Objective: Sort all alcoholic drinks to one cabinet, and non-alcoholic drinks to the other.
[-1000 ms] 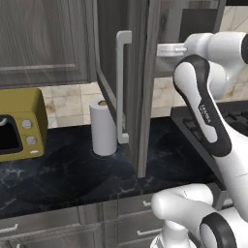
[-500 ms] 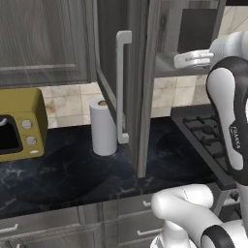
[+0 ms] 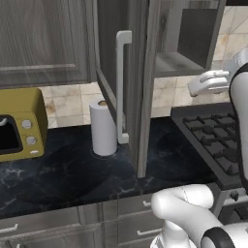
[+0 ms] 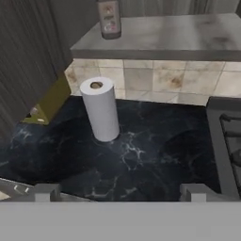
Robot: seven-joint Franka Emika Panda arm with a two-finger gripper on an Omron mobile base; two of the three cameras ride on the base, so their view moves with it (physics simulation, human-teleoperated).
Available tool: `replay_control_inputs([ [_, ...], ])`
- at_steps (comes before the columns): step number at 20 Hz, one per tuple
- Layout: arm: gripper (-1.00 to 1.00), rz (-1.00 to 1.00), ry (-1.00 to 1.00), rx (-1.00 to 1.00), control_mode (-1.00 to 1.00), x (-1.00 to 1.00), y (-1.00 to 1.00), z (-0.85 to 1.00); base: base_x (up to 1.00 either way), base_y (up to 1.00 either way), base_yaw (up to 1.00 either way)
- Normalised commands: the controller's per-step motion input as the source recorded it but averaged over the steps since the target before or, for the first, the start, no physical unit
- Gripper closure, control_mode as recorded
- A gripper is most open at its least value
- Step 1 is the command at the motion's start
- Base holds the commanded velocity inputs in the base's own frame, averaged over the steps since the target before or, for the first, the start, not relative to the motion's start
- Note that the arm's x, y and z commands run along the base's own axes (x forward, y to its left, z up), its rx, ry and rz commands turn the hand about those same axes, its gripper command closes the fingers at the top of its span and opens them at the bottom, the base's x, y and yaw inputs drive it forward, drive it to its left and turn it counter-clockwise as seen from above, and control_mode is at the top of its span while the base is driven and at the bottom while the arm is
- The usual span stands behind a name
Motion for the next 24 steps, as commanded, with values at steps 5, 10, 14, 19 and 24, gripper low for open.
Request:
replay_control_inputs([
  [5, -1.00, -0.06, 0.16, 0.00, -1.00, -0.39, -0.01, -0.44, 0.00, 0.00, 0.00],
  [10, -1.00, -0.10, 0.09, 0.00, -1.00, -0.35, 0.00, -0.39, 0.00, 0.00, 0.00],
  [14, -1.00, -0.08, 0.06, 0.00, -1.00, -0.04, 0.00, -0.19, 0.00, 0.00, 0.00],
  [19, -1.00, -0.05, 0.08, 0.00, -1.00, -0.05, 0.00, -0.08, 0.00, 0.00, 0.00],
  [24, -1.00, 0.00, 0.00, 0.00, 1.00, 0.00, 0.00, 0.00, -0.95, -0.55, -0.09],
])
